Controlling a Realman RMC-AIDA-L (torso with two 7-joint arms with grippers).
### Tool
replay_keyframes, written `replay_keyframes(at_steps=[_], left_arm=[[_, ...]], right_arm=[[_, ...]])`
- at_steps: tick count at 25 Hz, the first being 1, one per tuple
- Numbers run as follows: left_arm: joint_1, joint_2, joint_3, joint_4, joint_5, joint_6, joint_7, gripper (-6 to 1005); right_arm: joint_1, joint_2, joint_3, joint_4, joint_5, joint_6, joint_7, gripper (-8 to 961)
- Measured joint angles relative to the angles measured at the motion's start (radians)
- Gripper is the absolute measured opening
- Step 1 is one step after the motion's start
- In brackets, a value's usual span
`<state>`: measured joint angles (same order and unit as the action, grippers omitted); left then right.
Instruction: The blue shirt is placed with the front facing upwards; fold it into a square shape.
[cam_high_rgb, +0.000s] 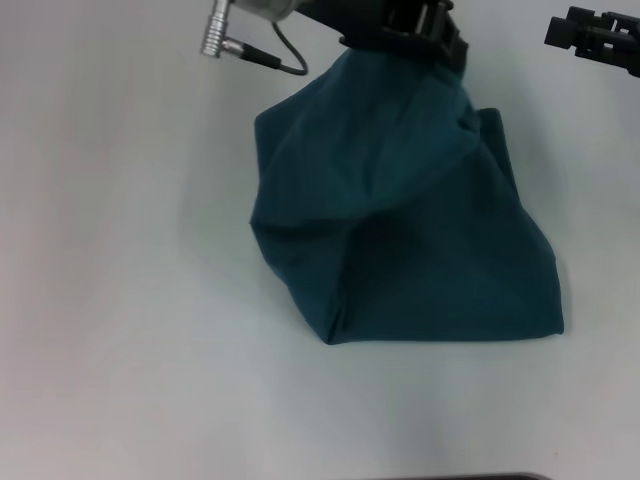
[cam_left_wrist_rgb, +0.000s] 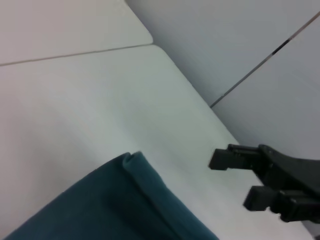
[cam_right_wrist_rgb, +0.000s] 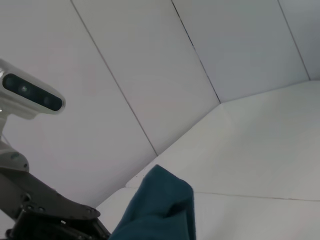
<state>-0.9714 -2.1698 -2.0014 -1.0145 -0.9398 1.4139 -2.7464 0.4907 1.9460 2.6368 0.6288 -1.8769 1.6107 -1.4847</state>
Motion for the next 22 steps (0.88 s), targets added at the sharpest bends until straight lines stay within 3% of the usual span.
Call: replay_keyframes(at_steps=[10,13,17,22], left_arm=[[-0.003,0.002,0.015,0.086,-0.138,-0.061,0.046,89],[-0.004,0.004,0.014,0.119,-0.146,-0.099,0.048,222],[0.026,0.007,0.015,0.081,-0.138,-0.092,0.048,386],[0.137,0.019,0.005,-0.019,-0.120,-0.091,0.060,530]], right_arm=[[-0.003,0.000,0.004,0.006,0.003,0.007,0.000,683],[-0.003,-0.001,0.006,0.007,0.004,0.008,0.000,683],[-0.003,-0.001,0.006,0.008,0.004,0.008,-0.001,684],[-0.014,-0.008,0.002,0.009,-0.005,0.006,0.020,684]])
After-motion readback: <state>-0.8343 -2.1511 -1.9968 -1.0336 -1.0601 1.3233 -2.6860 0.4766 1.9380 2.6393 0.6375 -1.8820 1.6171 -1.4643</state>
